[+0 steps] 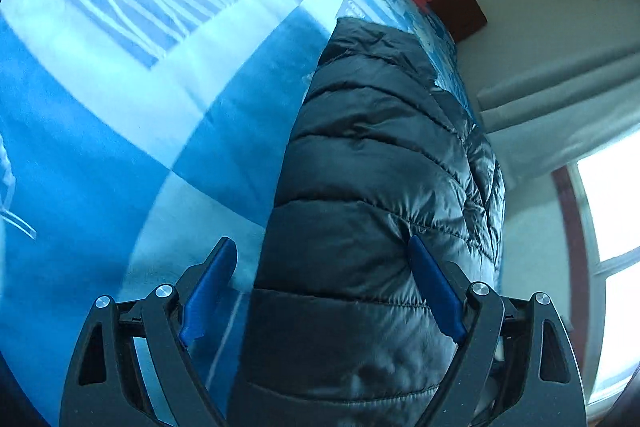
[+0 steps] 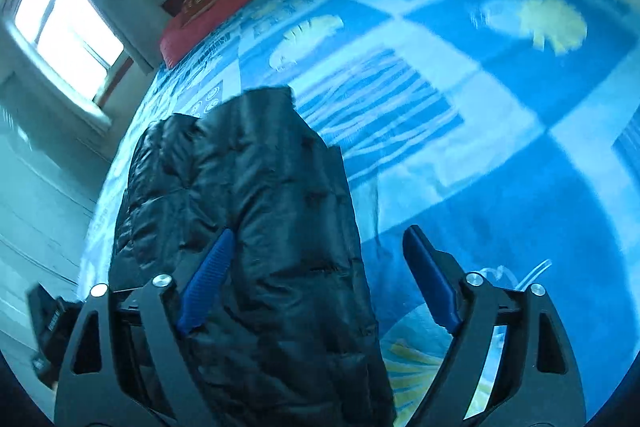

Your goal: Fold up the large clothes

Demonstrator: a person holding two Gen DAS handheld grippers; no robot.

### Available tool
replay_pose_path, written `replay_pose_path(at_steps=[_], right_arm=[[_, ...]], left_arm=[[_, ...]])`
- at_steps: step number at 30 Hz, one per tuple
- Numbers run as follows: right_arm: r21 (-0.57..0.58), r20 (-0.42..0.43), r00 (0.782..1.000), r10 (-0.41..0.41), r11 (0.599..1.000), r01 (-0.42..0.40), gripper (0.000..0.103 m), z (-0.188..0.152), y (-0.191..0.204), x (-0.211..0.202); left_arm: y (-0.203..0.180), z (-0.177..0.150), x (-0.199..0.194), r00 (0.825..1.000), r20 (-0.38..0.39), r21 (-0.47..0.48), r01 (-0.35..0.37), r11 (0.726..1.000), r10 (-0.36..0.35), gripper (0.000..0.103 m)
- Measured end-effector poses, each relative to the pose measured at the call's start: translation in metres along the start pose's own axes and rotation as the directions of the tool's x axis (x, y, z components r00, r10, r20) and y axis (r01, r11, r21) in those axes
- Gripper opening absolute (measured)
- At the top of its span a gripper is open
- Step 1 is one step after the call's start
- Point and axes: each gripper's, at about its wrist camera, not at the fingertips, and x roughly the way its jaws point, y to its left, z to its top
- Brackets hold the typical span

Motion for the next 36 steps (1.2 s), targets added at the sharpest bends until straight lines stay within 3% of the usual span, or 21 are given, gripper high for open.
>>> replay_pose_path(at_steps=[4,7,10,12,17,22,27,36], right_arm=[[0.097,-0.038,0.993,0.108,0.99,-0.104,0.094,-0.001,-0.016,0.019],[0.077,-0.039,0.99,0.134,0.988,-0.131,0.097,-0.001,-0.012,0.022],[0.077,-0.087,0.968,0.235,0.97,-0.229,0.097,-0.003,-0.009,0.031],[0.062,-0.089,0.973,0.212,0.976,-0.207,0.093,-0.005,-0.004,0.034],[0.104,-0.095,0.956,0.278,0.958,-0.269,0.06,-0.007,-0.007,0.037],[0.123,-0.063,0.938,0.34,0.936,-0.33,0.044,-0.011,-0.009,0.029],[0.082,-0.031,0.935,0.354,0.933,-0.35,0.038,-0.014,0.006,0.017],[0.06,-0.053,0.888,0.456,0.89,-0.453,0.036,-0.022,0.061,0.034]], left_arm=[[0.01,0.002,0.014,0.997,-0.041,-0.12,0.059,0.991,-0.065,0.092],[0.006,0.002,0.02,0.997,-0.038,-0.1,0.065,0.993,-0.069,0.095],[0.005,0.005,0.022,0.993,-0.056,-0.083,0.095,0.992,-0.1,0.095],[0.004,0.006,0.025,0.991,-0.072,-0.074,0.108,0.991,-0.114,0.094],[-0.007,0.006,0.033,0.986,-0.098,-0.052,0.127,0.991,-0.131,0.089],[-0.012,0.002,0.033,0.985,-0.097,-0.032,0.138,0.99,-0.141,0.085],[-0.016,0.004,0.023,0.985,-0.101,0.013,0.144,0.99,-0.142,0.084],[0.0,0.028,-0.019,0.992,-0.047,0.035,0.119,0.992,-0.117,0.084]])
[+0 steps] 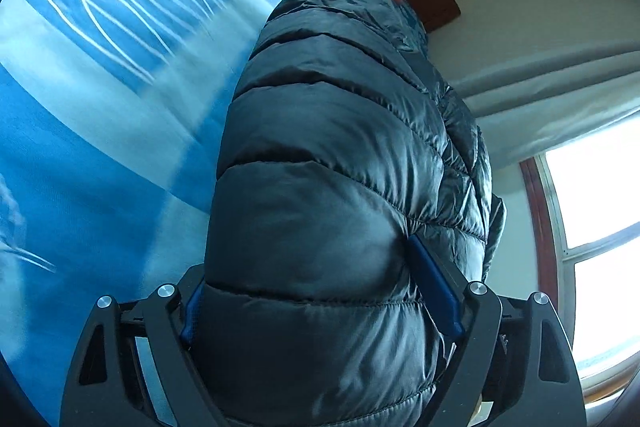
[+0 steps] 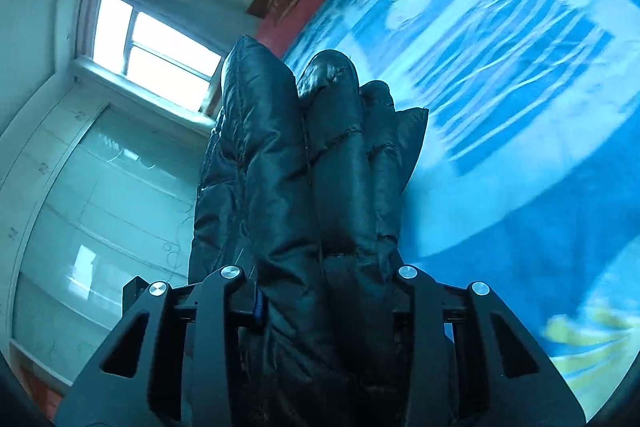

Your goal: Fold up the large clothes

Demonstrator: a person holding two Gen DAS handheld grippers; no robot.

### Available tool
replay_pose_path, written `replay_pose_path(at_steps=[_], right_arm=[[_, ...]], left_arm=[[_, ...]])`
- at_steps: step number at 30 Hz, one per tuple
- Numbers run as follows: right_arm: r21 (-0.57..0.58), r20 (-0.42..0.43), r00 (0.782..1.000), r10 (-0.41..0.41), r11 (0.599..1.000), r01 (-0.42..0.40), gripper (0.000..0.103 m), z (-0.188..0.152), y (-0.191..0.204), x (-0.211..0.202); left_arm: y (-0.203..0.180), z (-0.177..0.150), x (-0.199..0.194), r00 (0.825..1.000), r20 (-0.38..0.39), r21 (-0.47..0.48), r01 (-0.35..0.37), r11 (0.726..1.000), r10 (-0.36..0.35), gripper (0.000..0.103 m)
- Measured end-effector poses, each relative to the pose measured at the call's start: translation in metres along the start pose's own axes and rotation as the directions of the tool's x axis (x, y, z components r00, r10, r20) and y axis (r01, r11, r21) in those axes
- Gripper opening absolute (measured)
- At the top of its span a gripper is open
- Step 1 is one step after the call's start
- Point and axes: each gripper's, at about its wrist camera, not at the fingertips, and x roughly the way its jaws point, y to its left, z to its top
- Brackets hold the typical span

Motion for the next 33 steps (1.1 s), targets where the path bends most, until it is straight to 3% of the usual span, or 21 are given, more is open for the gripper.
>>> replay_pose_path(at_steps=[6,9,12,18,29,33], right_arm=[[0.025,-0.058,0.997,0.052,0.998,-0.051,0.036,-0.01,0.02,0.05],[0.027,-0.079,0.997,0.025,0.999,-0.023,0.036,-0.016,0.024,0.073],[0.039,-0.084,0.996,0.009,0.999,-0.006,0.037,-0.021,0.017,0.076],[0.046,-0.09,0.996,-0.003,0.999,0.007,0.041,-0.023,0.011,0.074],[0.018,-0.103,0.993,-0.052,0.998,0.054,0.073,-0.021,0.014,0.06],[-0.01,-0.089,0.994,-0.063,0.998,0.063,0.074,-0.015,0.018,0.044]], left_arm=[[0.022,0.024,-0.039,0.998,0.056,-0.012,-0.039,0.999,0.039,0.084],[0.04,0.031,-0.042,0.997,0.057,-0.042,-0.052,0.998,0.055,0.084],[0.06,0.031,-0.033,0.998,0.045,-0.081,-0.045,0.996,0.049,0.084],[0.059,0.029,-0.029,0.997,0.053,-0.056,-0.057,0.997,0.06,0.085],[0.086,0.033,-0.054,1.0,0.025,-0.116,0.01,0.993,-0.007,0.086],[0.093,0.032,-0.078,0.997,0.055,-0.12,0.051,0.991,-0.044,0.085]])
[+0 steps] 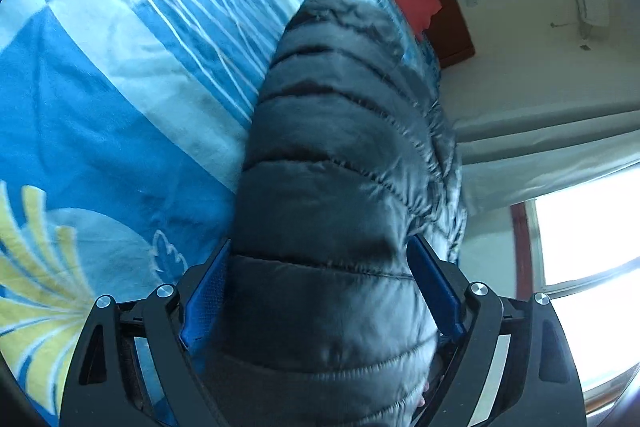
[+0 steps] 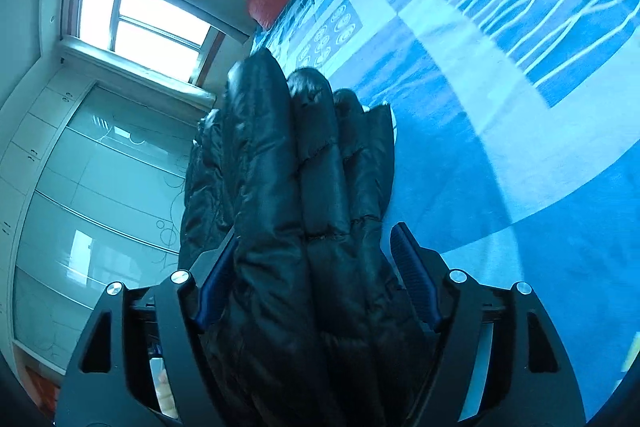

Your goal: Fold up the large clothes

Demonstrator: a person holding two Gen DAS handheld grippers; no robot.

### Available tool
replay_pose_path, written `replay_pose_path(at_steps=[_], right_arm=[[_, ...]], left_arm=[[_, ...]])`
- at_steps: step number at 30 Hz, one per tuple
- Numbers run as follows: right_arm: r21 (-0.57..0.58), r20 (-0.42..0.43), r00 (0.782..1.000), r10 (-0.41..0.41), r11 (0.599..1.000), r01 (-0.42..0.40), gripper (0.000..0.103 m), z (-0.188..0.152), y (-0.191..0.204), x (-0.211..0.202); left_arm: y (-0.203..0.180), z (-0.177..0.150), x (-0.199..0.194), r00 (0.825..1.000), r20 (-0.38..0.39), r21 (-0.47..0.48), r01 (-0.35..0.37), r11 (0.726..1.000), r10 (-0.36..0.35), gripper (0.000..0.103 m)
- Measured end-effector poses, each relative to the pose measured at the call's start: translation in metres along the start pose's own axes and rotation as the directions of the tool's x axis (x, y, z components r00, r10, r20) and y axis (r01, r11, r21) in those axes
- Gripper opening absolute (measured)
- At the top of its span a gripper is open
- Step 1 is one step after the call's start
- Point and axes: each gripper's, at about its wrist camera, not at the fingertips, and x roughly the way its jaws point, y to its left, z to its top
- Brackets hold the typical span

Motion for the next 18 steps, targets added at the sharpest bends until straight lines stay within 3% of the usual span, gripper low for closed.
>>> replay_pose_path(at_steps=[6,12,14,18], right_arm=[[-0.01,0.034,0.999,-0.011,1.0,0.012,0.082,0.032,0.01,0.001],[0.02,-0.039,0.998,-0.046,0.999,0.047,0.083,0.054,0.003,0.041],[0.055,-0.073,0.997,-0.034,0.998,0.038,0.061,0.056,-0.005,0.051],[0.074,-0.075,0.996,-0.049,0.996,0.054,0.053,0.055,-0.014,0.058]], left_arm=[[-0.003,0.026,0.005,0.998,0.049,0.046,0.03,0.999,-0.032,0.085],[-0.022,0.047,0.039,0.998,0.046,0.087,-0.054,0.995,0.05,0.086],[-0.024,0.05,0.045,0.993,0.057,0.112,-0.105,0.988,0.099,0.086],[-0.024,0.054,0.06,0.984,0.043,0.13,-0.177,0.976,0.173,0.086]])
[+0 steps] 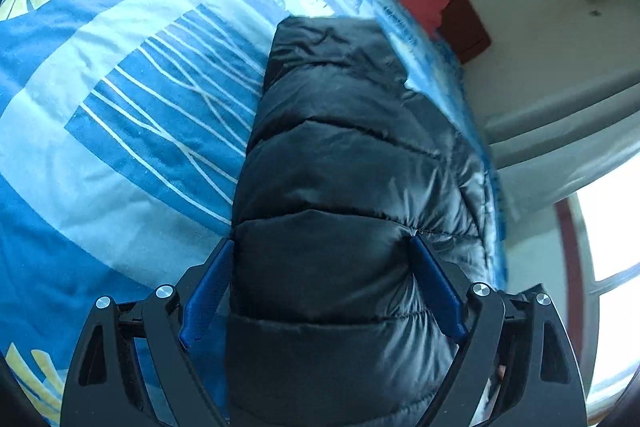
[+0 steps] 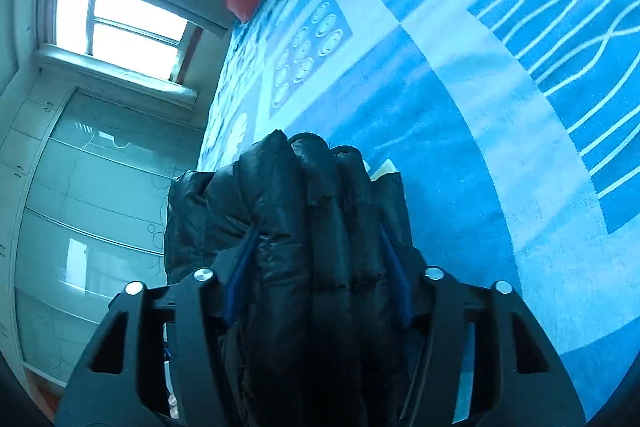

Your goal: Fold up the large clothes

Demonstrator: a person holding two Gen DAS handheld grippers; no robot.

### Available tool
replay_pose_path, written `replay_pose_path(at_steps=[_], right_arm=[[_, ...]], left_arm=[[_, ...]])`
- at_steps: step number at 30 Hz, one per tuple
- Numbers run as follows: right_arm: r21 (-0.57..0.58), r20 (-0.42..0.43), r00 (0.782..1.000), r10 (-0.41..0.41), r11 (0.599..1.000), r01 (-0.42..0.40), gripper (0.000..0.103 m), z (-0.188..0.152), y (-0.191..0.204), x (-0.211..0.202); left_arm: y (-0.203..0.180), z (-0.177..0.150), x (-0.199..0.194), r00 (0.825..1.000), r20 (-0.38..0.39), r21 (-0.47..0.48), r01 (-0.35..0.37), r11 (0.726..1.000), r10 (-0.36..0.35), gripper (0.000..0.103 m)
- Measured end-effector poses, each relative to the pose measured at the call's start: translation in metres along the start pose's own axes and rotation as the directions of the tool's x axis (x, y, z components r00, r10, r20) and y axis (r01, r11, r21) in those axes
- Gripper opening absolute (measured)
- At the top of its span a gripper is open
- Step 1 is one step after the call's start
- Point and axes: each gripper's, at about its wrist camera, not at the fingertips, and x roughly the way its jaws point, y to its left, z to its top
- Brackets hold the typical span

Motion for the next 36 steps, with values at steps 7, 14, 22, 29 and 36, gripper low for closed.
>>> replay_pose_path(at_steps=[7,14,22,29,36], right_arm=[[0.035,0.019,0.999,0.029,0.999,-0.029,0.051,-0.005,-0.016,0.008],[0.029,0.034,0.999,0.035,0.999,-0.036,0.05,-0.009,-0.014,0.012],[0.023,0.041,0.998,0.042,0.999,-0.043,0.051,-0.011,-0.015,0.009],[0.051,0.036,0.996,0.078,0.995,-0.08,0.054,-0.008,-0.018,0.005],[0.092,0.049,0.992,0.114,0.989,-0.118,0.061,-0.009,-0.022,-0.002]], left_arm=[[-0.003,-0.007,0.018,0.996,0.036,0.05,-0.088,0.995,0.086,0.087],[-0.004,-0.009,0.021,0.995,0.046,0.067,-0.094,0.993,0.091,0.087],[-0.002,-0.015,0.017,0.996,0.054,0.065,-0.076,0.995,0.073,0.087],[0.003,-0.014,0.014,0.998,0.044,0.058,-0.057,0.997,0.055,0.088],[0.007,-0.01,0.01,0.999,0.035,0.045,-0.028,0.999,0.027,0.09]])
